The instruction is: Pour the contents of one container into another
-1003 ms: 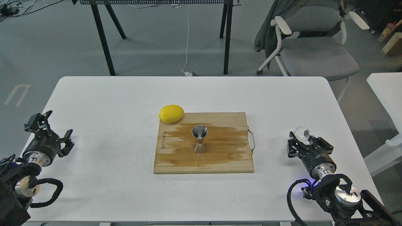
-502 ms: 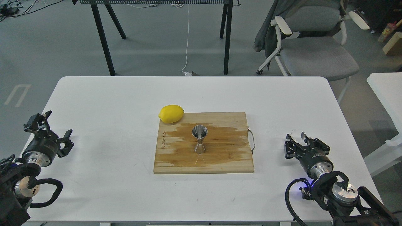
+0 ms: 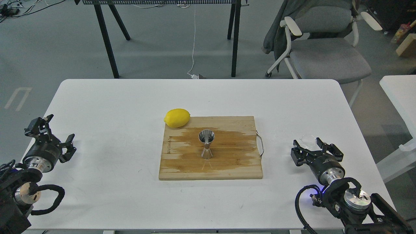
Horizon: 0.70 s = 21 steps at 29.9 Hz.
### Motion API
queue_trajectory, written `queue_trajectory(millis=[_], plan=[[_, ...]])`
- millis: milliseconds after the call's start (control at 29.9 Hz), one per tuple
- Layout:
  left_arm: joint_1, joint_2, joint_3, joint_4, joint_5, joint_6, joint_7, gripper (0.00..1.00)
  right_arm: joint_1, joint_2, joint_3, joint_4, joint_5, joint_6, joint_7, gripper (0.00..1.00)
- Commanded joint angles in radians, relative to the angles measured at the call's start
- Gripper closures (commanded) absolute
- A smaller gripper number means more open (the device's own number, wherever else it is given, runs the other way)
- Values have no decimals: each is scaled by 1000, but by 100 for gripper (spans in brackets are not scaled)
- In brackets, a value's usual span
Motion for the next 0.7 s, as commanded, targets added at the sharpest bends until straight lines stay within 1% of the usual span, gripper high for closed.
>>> queue_trajectory(millis=[0, 167, 401, 535, 602, 669], plan=[[0, 0, 0, 0, -1, 0, 0, 1, 2, 0, 0, 9, 0, 3, 0, 2], [2, 0, 0, 0, 0, 0, 0, 1, -4, -3, 0, 48, -1, -2, 0, 2], [0, 4, 0, -2, 10, 0, 0, 1, -7, -54, 1, 188, -3, -3, -6, 2], [2, 6, 0, -3, 26, 0, 0, 1, -3, -113, -9, 286, -1, -3, -26, 2], [2, 7, 0, -3, 31, 0, 0, 1, 2, -147, -11, 329, -1, 7, -48, 2], [2, 7, 0, -5, 37, 0, 0, 1, 8, -159, 3, 337, -1, 27, -68, 2]])
